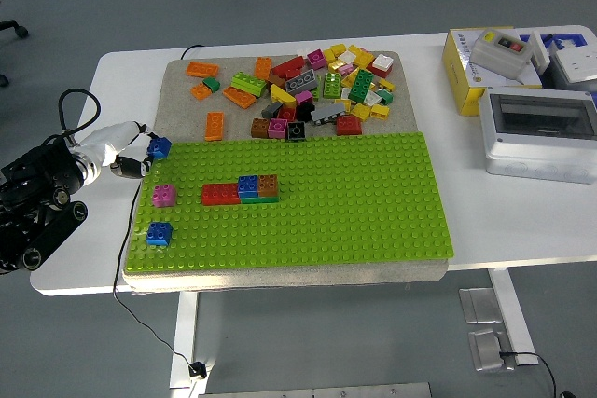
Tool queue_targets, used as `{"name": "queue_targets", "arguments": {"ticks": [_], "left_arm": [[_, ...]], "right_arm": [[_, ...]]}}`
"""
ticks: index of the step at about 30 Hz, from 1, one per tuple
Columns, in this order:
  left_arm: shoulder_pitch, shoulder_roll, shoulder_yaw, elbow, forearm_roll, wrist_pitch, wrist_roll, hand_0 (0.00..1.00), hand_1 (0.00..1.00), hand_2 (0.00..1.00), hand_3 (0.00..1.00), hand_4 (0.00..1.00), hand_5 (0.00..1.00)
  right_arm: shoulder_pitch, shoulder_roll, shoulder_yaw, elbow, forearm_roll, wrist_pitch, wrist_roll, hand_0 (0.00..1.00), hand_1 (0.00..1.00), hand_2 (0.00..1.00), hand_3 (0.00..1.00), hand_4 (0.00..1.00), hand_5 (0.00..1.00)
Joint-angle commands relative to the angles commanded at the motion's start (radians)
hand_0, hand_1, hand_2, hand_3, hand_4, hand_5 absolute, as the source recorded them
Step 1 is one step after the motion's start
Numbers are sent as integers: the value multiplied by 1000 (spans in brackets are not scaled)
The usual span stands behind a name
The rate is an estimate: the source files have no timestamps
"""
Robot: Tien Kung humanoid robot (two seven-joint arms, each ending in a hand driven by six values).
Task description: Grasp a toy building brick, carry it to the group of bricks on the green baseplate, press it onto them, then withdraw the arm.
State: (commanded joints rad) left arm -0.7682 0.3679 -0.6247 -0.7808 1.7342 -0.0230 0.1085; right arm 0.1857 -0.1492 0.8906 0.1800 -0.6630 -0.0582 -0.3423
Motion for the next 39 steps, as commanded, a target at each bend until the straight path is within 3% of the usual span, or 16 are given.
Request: {"name": "queue_targets", "arguments": {"ticks": [6,9,15,19,24,33,39], "left_arm": [[24,66,-24,-126,105,-88,114,998,936,917,596,507,114],[39,104,-36,-217,90,-146,184,998,944,926,586,516,128],[62,122,-74,-372,54,-215,288,998,943,928,592,540,145],[79,107,-95,-464,15,-242,326,998,943,928,592,540,145],[108,60,-141,-554,10,-255,348,998,944,925,588,541,145],[124,-10,-134,-531,6,-259,355,998,949,930,588,551,155],[129,-21,-133,-526,2,-258,352,998,952,931,591,561,168]], "right_arm": [[-4,-7,-1,0,13,-1,5,707,645,626,799,636,998],[-6,-10,8,0,9,-2,5,707,645,625,799,636,998],[-11,-12,28,0,-10,0,1,707,645,615,798,636,998],[-13,-12,41,0,-23,0,-1,707,645,615,798,636,998],[-14,-11,47,0,-29,1,-2,707,645,615,798,636,998],[-15,-9,45,0,-27,1,0,707,645,615,797,636,998],[-16,-8,44,0,-26,1,1,707,645,611,796,637,998]]}}
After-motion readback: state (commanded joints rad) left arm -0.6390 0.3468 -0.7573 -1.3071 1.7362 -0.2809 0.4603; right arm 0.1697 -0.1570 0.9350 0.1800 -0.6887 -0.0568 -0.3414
